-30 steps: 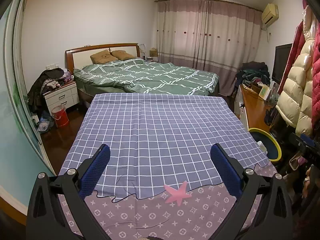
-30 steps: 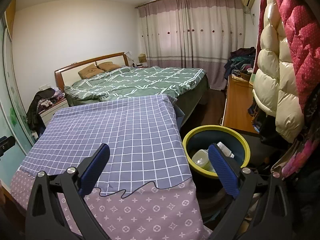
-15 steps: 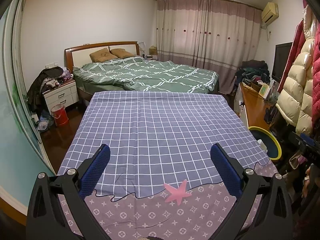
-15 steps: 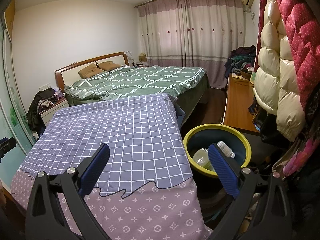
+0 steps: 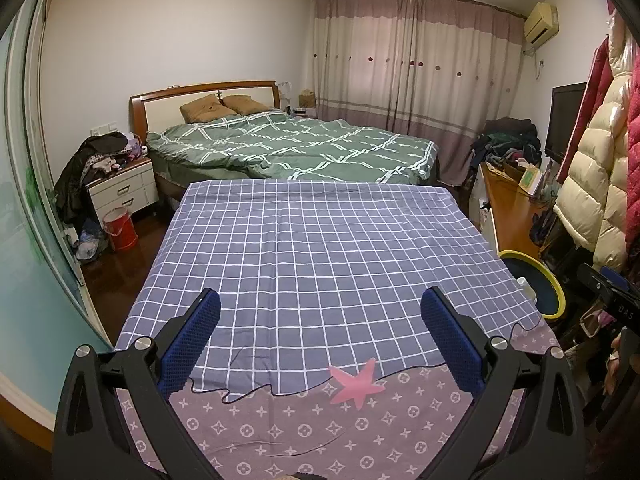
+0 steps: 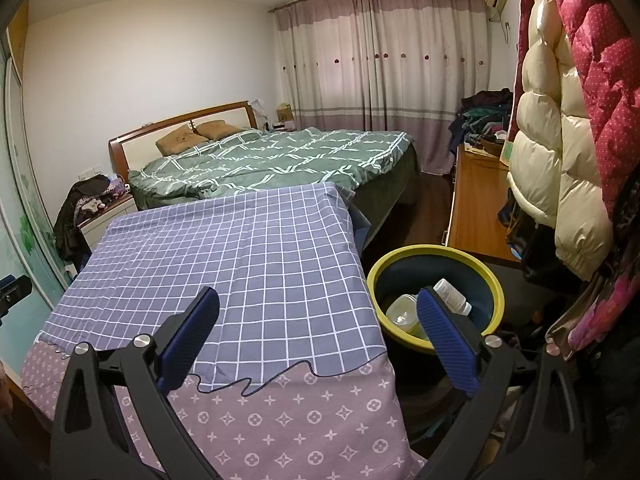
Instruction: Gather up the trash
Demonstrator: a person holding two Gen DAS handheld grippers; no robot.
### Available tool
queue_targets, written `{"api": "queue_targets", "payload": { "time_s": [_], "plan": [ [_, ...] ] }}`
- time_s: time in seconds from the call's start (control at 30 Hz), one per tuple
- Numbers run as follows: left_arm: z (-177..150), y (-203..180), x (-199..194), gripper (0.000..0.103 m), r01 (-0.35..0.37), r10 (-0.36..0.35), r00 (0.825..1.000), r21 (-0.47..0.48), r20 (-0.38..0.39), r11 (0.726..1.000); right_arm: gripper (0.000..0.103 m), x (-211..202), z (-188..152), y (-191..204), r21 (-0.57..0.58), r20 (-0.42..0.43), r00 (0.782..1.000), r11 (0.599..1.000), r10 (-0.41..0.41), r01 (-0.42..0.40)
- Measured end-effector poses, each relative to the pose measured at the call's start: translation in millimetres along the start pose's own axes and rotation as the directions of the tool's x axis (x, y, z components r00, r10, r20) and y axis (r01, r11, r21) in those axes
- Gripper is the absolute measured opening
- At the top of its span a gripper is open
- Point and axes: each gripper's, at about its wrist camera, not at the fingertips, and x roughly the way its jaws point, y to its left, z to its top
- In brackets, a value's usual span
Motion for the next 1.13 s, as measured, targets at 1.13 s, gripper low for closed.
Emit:
{"api": "queue_targets", "payload": {
  "time_s": [1.13],
  "plan": [
    [19,20,109,0.098,-0.004,0.001,0.986,-0.018,-0.164,1.0,0.096,83,32,18,-0.025,-0.112,0.99,0.996,0.087,-0.091]
  ]
}}
